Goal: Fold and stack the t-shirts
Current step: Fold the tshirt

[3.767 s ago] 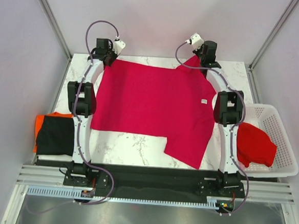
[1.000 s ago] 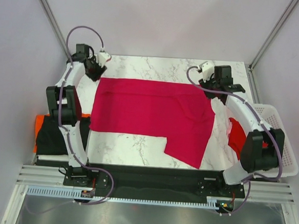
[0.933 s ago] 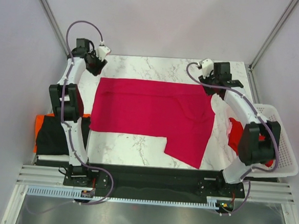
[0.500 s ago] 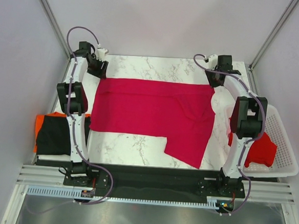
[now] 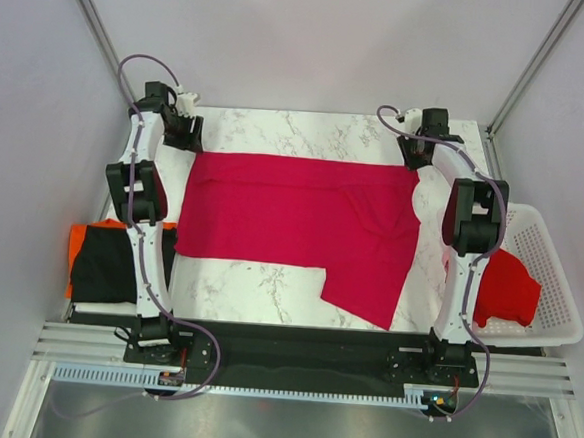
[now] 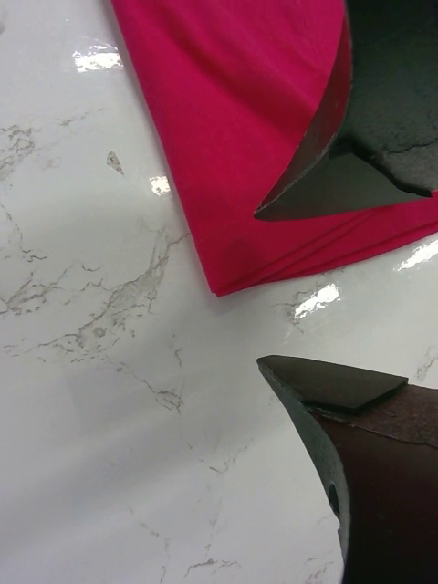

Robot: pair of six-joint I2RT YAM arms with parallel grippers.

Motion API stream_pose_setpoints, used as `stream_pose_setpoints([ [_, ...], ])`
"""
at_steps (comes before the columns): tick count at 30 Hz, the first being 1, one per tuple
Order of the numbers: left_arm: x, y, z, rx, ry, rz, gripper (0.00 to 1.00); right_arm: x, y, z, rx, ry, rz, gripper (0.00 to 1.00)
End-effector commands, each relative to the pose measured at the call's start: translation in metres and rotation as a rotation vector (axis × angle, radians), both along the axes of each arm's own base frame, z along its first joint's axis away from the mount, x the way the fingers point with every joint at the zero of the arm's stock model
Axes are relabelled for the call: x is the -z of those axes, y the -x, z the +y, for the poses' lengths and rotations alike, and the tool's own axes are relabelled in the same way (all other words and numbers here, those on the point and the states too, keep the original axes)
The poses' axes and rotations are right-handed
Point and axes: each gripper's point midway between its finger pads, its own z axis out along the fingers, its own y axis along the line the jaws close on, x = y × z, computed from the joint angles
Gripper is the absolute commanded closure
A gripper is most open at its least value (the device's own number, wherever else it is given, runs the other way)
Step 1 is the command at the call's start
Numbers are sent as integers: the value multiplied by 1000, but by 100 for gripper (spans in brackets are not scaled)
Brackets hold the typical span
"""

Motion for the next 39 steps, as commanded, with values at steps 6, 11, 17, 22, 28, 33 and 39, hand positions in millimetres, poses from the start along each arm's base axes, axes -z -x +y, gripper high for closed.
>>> stream_pose_setpoints([
  [6,3,-11,-4,-21,44,-18,32,13,-13,-18,29,-30,9,60],
  [11,11,-9,-3,-18,29,-5,33,22,-12,-19,33,-34,25,60],
  [17,19,-7,-2,-16,26,10,35,29,-11,-16,28,-46,39,60],
  [22,24,-8,-4,-11,30,16,42,40,-6,-7,-3,-86,74,72],
  [28,24,-12,-19,60,58,-5,53,54,4,-1,-19,-102,117,95],
  [33,18,-13,-28,111,88,-27,52,54,3,-3,-13,-94,114,95],
  [39,25,-15,-35,154,84,-31,62,55,3,-3,-12,-93,116,96],
])
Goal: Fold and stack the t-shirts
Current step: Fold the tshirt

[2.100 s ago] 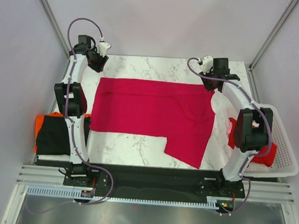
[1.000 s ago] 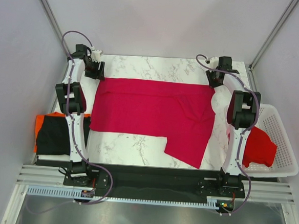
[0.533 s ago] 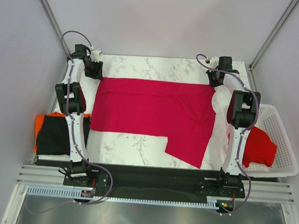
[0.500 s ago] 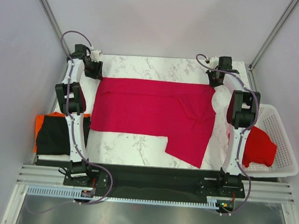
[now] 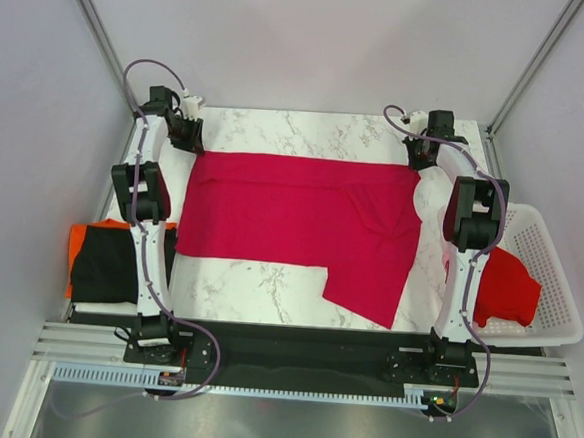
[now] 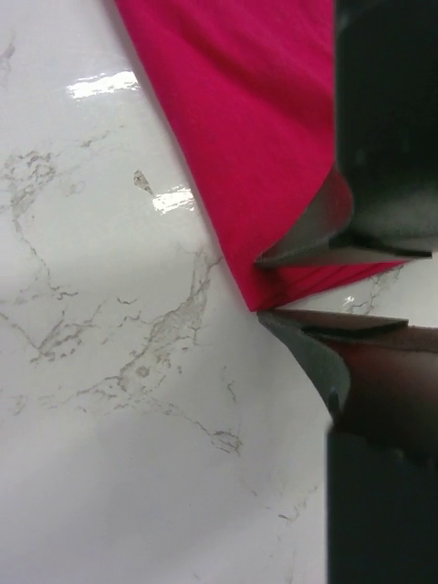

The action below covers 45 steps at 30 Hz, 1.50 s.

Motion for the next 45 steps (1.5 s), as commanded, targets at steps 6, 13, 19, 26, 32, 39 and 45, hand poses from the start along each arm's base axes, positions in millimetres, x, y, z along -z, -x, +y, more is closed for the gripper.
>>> stream_pose_setpoints([
  [6,-1,-8,-19,87,11,-37,98,13,6,8,-23,-32,43,100],
  [13,-90,-17,-23,85,16,-193,98,-74,-25,-7,58,13,-166,100],
  [19,-187,-1,-30,106,34,-344,98,-171,-19,-6,50,17,-336,100],
  [26,-257,40,-43,148,53,-429,98,-279,33,-6,33,18,-512,100],
  [32,-306,89,-55,191,53,-512,98,-357,103,3,-2,4,-664,100],
  [39,-374,178,-60,198,-33,-712,98,-437,213,12,-39,4,-825,100],
  [45,-422,241,-52,148,-136,-870,98,-489,296,8,-37,75,-959,100],
])
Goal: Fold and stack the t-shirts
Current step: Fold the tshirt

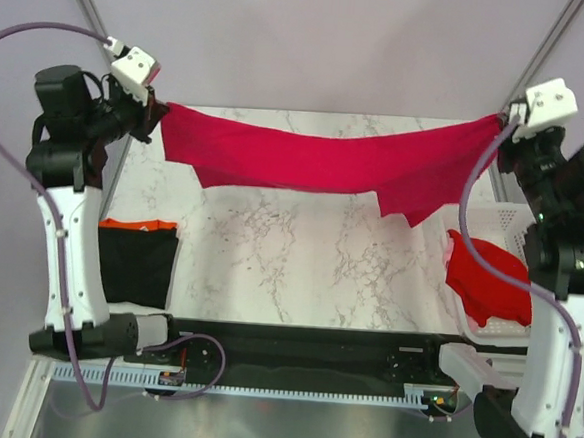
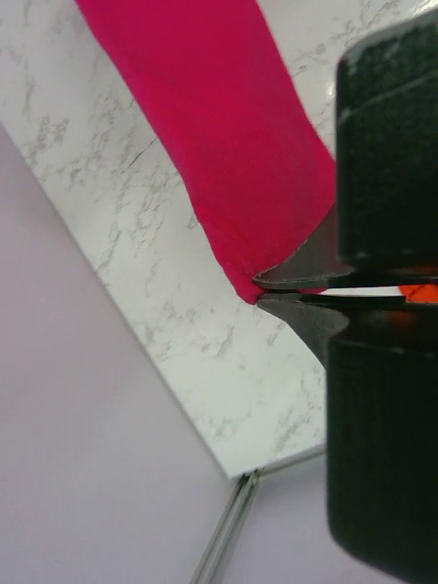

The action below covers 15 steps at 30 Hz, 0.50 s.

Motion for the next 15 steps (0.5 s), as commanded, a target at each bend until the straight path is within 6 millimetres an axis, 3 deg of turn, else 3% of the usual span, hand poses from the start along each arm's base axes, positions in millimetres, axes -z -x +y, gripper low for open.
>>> stream_pose_setpoints([
  [1,-41,17,12,-48,-83,-171,98,-24,30,-6,29,46,-56,100],
  [3,-37,15,13,-52,-84,-162,98,-23,29,-6,28,48,-53,100],
  [6,-11,0,12,-26,-68,-94,98,5,4,-4,12,28,17,100],
  [8,18,-18,13,-14,-52,-17,98,24,-19,-1,-7,20,57,100],
  [11,56,-37,8,38,-14,84,98,77,-56,4,-42,4,167,100],
  [12,84,-53,8,51,2,153,98,104,-67,5,-55,-3,225,100],
  [13,98,-60,9,55,9,189,98,130,-83,8,-75,-9,285,100],
  [14,116,-69,11,52,15,233,98,142,-95,9,-76,-24,301,100],
  [15,149,-84,15,47,25,310,98,159,-105,9,-78,-32,334,100],
])
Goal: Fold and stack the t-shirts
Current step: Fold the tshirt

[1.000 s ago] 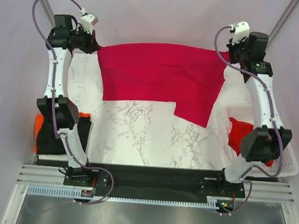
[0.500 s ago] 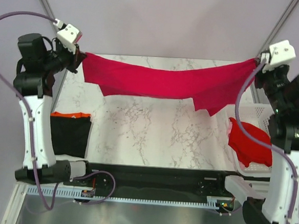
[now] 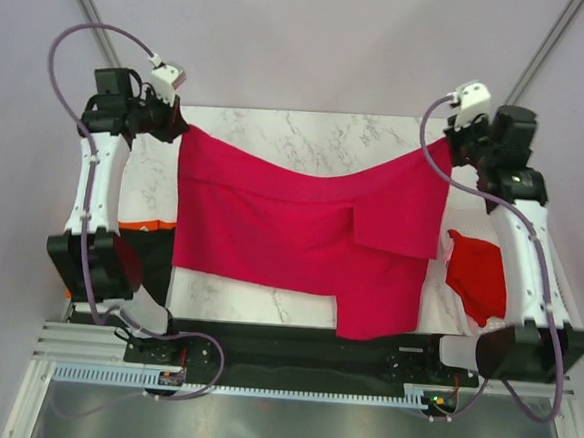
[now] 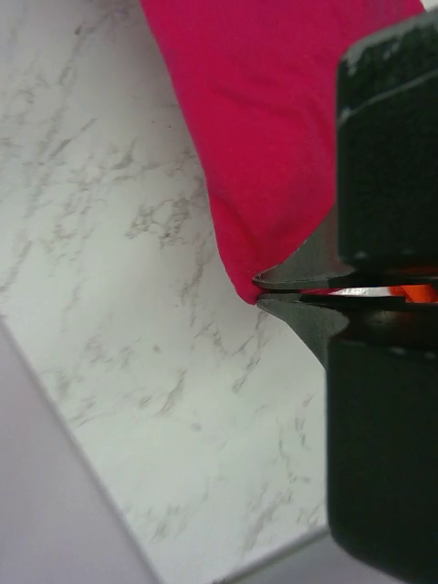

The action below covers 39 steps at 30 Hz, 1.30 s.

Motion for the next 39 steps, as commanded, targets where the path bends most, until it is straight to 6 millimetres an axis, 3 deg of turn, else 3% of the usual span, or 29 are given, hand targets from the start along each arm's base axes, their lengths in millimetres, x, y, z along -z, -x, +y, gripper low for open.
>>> stream_pose_setpoints([
  [1,72,-31,4,34,17,154,98,77,-45,5,-30,-45,146,100],
  [3,101,-45,5,32,39,220,98,102,-66,6,-33,-57,193,100],
  [4,131,-59,7,23,65,290,98,135,-81,6,-34,-64,268,100],
  [6,157,-71,7,17,90,348,98,150,-101,4,-34,-59,295,100],
  [7,160,-80,8,8,98,352,98,181,-113,3,-29,-55,357,100],
  [8,183,-86,9,4,106,397,98,190,-122,-1,-13,-43,371,100],
  [9,190,-90,10,-4,102,409,98,187,-135,-4,-3,-31,358,100],
  [10,189,-97,10,-6,95,397,98,213,-145,-7,6,-27,406,100],
  [11,205,-102,12,-12,91,421,98,221,-152,-9,15,-17,414,100],
  [12,210,-107,16,-33,74,421,98,214,-165,-13,32,-5,392,100],
  [13,209,-115,18,-52,76,410,98,236,-174,-16,45,-5,426,100],
  [15,217,-131,26,-97,65,396,98,250,-195,-21,78,-2,431,100],
  [17,231,-140,31,-123,57,401,98,261,-207,-24,95,0,437,100],
  [18,233,-146,35,-141,43,392,98,256,-216,-24,99,3,416,100],
  [19,231,-152,38,-147,35,375,98,273,-221,-26,109,22,435,100],
  [21,246,-156,40,-160,15,388,98,277,-230,-25,110,49,421,100],
  [24,247,-168,45,-188,6,366,98,296,-242,-31,134,78,430,100],
  [30,253,-183,49,-241,-29,341,98,298,-268,-41,202,119,363,100],
  [31,249,-185,50,-251,-33,329,98,295,-270,-42,212,125,351,98],
  [32,242,-188,52,-276,-24,318,96,287,-274,-47,251,133,327,90],
  [34,213,-194,55,-298,-15,258,93,266,-281,-53,298,123,268,80],
  [36,182,-200,62,-352,-16,196,92,229,-284,-58,348,100,192,71],
  [37,157,-200,63,-364,-12,154,85,218,-284,-61,363,92,171,66],
  [38,142,-199,65,-376,-13,126,80,193,-281,-62,384,72,131,57],
  [39,132,-197,65,-379,-16,111,67,183,-278,-62,386,64,120,55],
])
